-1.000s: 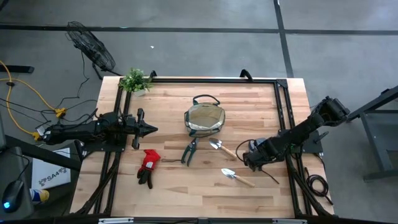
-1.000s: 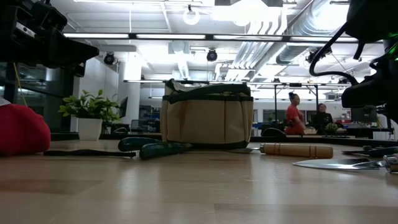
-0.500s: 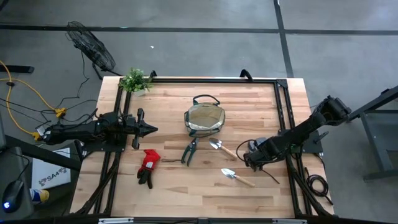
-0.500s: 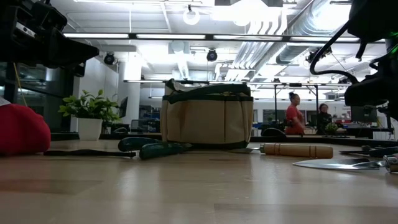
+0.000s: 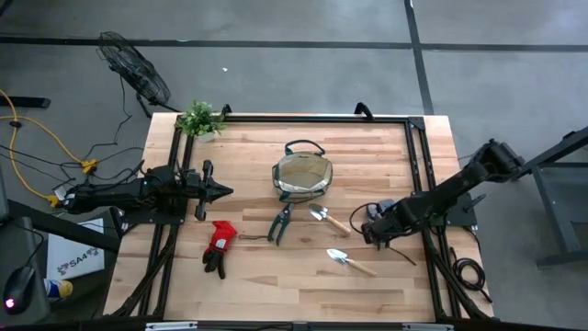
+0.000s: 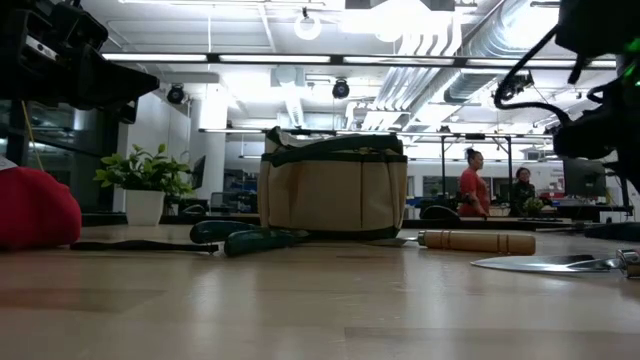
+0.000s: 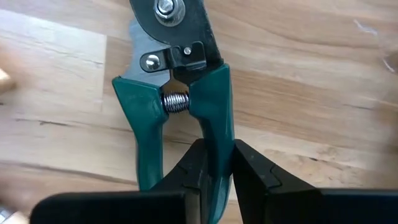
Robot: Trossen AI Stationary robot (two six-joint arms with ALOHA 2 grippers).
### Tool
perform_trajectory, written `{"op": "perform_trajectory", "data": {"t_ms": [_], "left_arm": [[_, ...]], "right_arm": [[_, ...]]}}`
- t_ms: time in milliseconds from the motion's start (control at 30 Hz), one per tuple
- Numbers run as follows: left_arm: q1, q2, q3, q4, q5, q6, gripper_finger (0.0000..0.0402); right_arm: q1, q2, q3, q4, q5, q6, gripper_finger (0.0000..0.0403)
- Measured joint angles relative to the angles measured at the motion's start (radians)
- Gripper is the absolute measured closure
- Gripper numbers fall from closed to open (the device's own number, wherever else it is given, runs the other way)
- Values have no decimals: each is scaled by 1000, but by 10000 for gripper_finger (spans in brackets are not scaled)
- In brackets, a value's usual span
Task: Pick & Place Garden tools in Gardening bag
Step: Put the right green shears into the gardening bag
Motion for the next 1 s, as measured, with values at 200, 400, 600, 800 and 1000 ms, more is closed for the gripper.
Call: {"op": "perform_trajectory", "data": {"t_ms": [200,400,600,800,1000], "left_arm": [[0,0,0,0,0,0,401],[0,0,0,0,0,0,401],[0,0,0,0,0,0,401],[0,0,0,0,0,0,401],[0,0,0,0,0,0,401]], "right_arm": [[-8,-27,2,-14,-8,-51,362],[-18,-53,2,-15,-13,-103,362],[-52,-84,19,-40,-26,-217,362],[-94,-105,105,-166,-5,-345,362],[-135,-110,205,-261,68,-477,362]]}}
